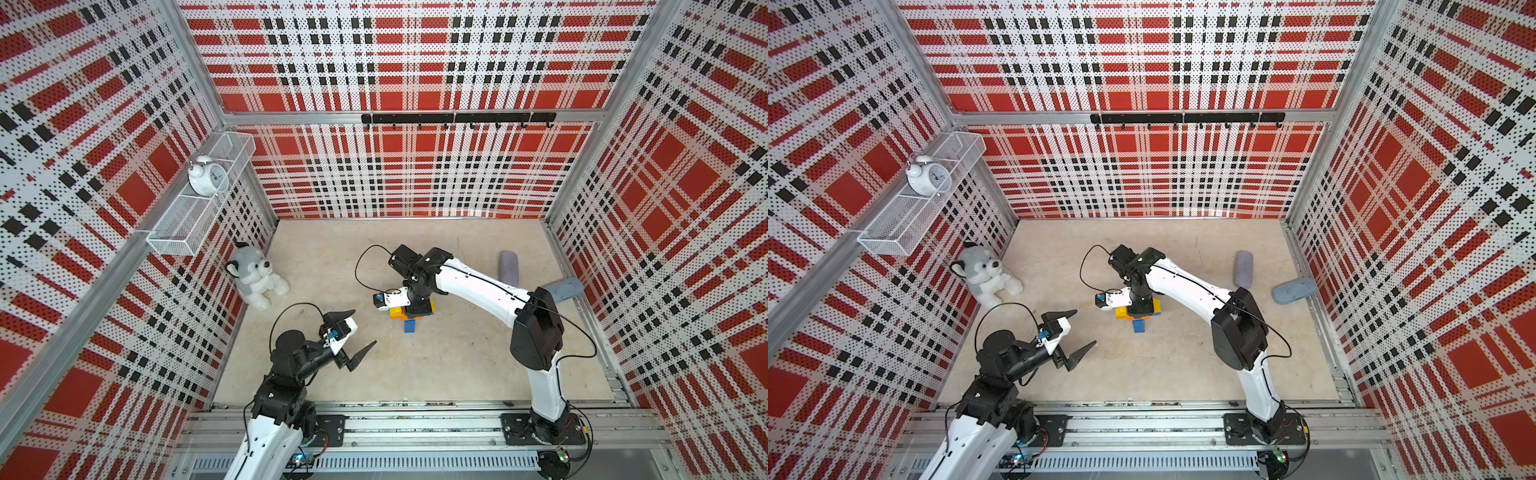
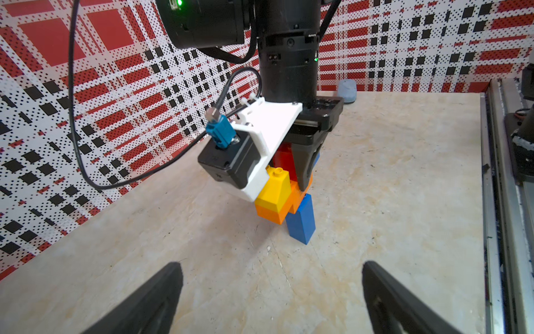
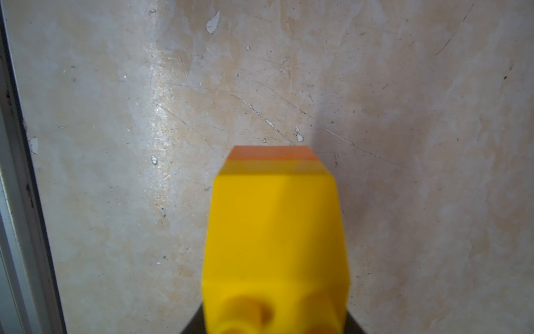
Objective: Assemble a fork with lego
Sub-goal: Assemble the lego brick with the lego brick.
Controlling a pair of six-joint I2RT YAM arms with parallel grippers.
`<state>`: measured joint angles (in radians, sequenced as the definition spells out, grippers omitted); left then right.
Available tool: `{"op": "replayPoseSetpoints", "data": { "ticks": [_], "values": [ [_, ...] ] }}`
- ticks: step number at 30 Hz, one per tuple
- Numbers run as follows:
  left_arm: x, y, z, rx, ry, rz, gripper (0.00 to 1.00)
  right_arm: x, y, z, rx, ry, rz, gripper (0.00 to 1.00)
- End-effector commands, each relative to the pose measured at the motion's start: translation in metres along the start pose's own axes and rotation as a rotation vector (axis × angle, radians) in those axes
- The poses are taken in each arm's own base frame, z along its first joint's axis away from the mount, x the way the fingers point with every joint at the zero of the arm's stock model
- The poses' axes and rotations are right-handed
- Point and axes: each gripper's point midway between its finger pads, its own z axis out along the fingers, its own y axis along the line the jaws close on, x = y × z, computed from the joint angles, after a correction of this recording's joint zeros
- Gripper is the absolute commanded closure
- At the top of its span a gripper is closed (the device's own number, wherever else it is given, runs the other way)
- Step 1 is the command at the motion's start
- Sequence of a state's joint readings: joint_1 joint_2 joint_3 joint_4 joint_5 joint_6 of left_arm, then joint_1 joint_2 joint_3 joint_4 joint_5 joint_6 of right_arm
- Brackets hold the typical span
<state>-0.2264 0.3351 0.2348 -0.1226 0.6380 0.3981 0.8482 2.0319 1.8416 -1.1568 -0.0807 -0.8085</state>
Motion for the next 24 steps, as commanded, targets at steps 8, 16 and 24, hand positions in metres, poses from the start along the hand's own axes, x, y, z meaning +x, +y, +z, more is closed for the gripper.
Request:
{"op": "replayPoseSetpoints", "data": {
  "ticks": [8,16,24],
  "values": [
    [0.004,-0.001,0.0,-0.002,0.012,0.004,0.02,-0.003,0.004,0.011,-0.002,0.029,-0.007,0.76],
    [0.005,-0.001,0.0,-0.002,0.015,0.002,0.02,0.007,0.01,0.016,-0.018,0.066,0.011,0.76],
    [0.007,0.0,0.001,-0.008,0.022,0.002,0.02,0.008,0.011,0.013,-0.014,0.062,0.027,0.76]
  ]
}}
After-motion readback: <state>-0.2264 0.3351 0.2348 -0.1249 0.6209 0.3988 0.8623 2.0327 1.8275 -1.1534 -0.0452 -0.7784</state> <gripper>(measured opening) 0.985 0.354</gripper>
